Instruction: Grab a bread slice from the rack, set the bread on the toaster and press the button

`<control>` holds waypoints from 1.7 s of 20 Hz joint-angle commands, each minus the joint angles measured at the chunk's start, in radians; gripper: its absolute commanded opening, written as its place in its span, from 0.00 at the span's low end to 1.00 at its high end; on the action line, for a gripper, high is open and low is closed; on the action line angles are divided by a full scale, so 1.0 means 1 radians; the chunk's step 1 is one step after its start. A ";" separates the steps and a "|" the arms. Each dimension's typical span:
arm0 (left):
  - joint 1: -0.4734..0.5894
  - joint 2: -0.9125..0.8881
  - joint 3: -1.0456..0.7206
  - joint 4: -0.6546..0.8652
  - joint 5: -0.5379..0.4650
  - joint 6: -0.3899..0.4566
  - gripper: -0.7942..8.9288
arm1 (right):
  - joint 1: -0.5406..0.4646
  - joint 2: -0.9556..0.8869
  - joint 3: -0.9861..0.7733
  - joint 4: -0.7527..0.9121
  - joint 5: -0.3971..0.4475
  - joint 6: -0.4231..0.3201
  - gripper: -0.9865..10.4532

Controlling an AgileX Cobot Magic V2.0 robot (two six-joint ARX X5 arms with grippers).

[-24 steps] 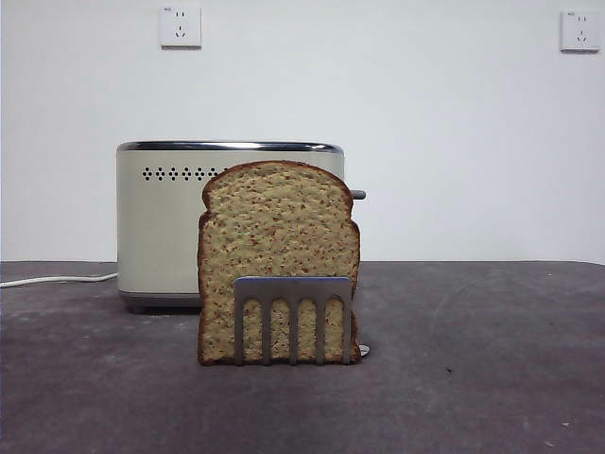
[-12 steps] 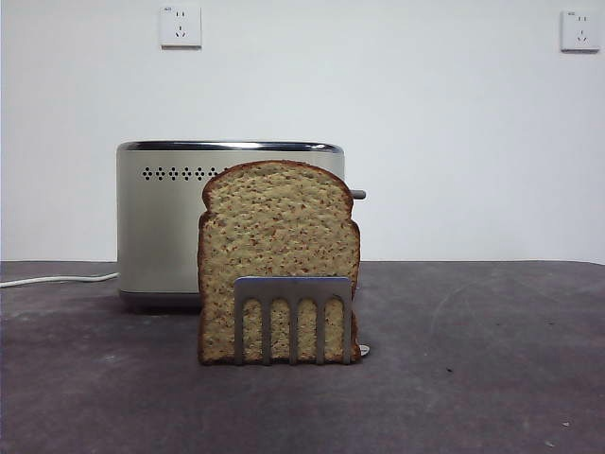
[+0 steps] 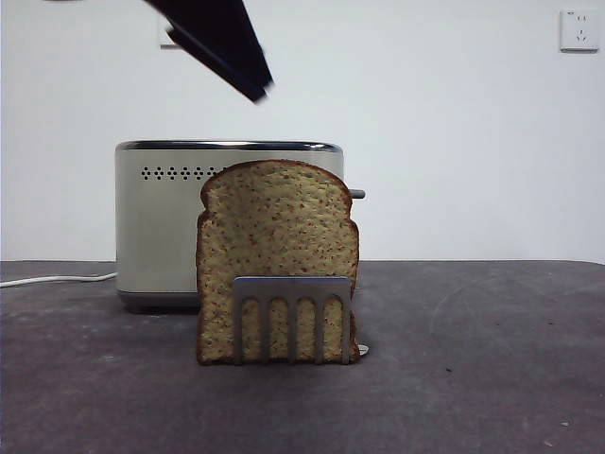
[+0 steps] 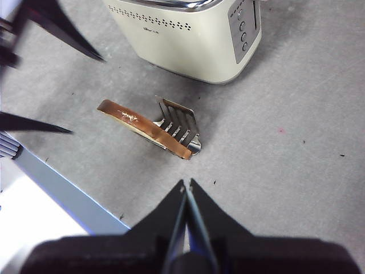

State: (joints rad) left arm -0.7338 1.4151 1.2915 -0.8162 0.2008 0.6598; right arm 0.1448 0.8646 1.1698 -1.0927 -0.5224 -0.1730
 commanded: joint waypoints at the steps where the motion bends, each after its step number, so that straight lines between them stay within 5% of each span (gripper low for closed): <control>1: -0.012 0.056 0.000 0.021 -0.019 0.023 0.70 | 0.003 0.000 0.002 0.002 0.000 -0.009 0.08; 6: -0.013 0.150 0.000 0.025 -0.034 0.026 0.69 | 0.003 0.000 0.002 0.002 0.000 -0.009 0.08; 14: -0.024 0.181 0.000 0.030 -0.070 0.025 0.18 | 0.003 0.000 0.002 0.002 0.000 -0.009 0.08; 18: -0.032 0.180 0.000 0.031 -0.068 0.024 0.07 | 0.003 0.000 0.002 0.002 0.000 -0.009 0.08; 29: -0.032 0.145 0.019 0.015 -0.066 0.022 0.07 | 0.003 0.000 0.002 0.002 0.000 -0.009 0.08; 34: -0.032 0.139 0.202 -0.158 -0.070 0.022 0.07 | 0.003 0.000 0.002 0.002 0.000 -0.011 0.08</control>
State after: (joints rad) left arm -0.7624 1.5608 1.4803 -0.9699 0.1257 0.6735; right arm 0.1448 0.8646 1.1698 -1.0927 -0.5224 -0.1734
